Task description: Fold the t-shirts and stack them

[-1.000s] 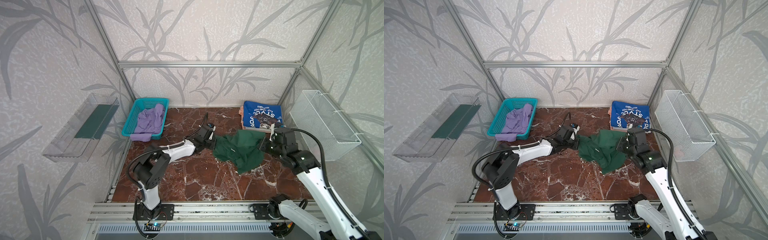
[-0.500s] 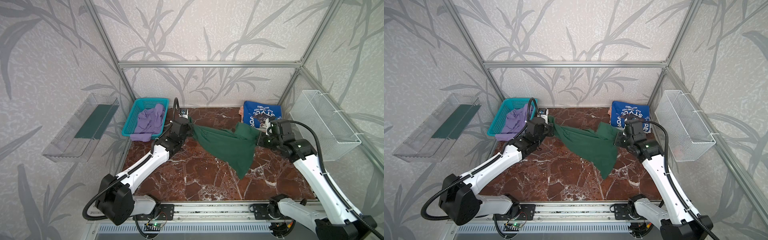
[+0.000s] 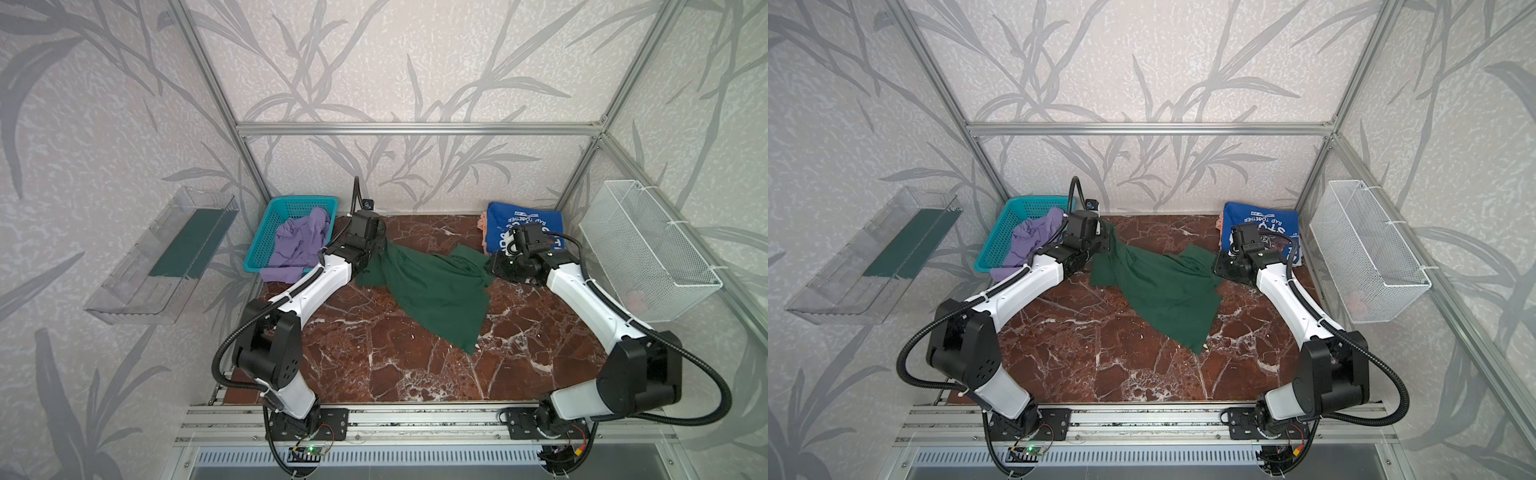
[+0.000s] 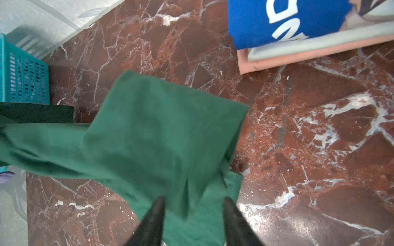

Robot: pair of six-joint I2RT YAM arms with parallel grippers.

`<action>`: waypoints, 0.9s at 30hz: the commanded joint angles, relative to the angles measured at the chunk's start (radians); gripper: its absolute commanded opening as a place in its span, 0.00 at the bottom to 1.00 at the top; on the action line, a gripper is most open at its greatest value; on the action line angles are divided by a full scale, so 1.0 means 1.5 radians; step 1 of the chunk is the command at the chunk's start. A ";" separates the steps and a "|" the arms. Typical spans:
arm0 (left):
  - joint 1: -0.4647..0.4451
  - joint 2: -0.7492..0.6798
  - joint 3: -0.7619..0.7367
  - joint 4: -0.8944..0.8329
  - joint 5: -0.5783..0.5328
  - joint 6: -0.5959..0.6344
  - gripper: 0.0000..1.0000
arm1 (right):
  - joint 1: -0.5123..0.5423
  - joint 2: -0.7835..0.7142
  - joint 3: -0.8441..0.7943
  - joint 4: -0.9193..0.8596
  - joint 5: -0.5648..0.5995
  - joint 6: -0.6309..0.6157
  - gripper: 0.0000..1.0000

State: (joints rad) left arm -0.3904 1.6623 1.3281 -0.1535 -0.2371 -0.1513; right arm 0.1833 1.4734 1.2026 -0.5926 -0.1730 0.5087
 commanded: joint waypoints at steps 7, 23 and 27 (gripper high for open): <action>-0.013 -0.137 -0.134 0.032 0.029 -0.134 0.92 | -0.025 -0.135 -0.108 0.048 0.017 0.011 0.99; -0.178 -0.042 -0.249 -0.006 0.048 -0.290 0.92 | -0.051 -0.274 -0.302 0.044 -0.053 0.038 0.99; -0.198 0.019 -0.227 0.011 0.077 -0.295 0.91 | -0.064 -0.278 -0.318 0.040 -0.059 0.029 0.99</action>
State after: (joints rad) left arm -0.6689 1.6547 0.9508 -0.1448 -0.1486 -0.5541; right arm 0.1013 1.0779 0.7387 -0.5278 -0.2390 0.5621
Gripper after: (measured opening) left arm 0.915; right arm 0.991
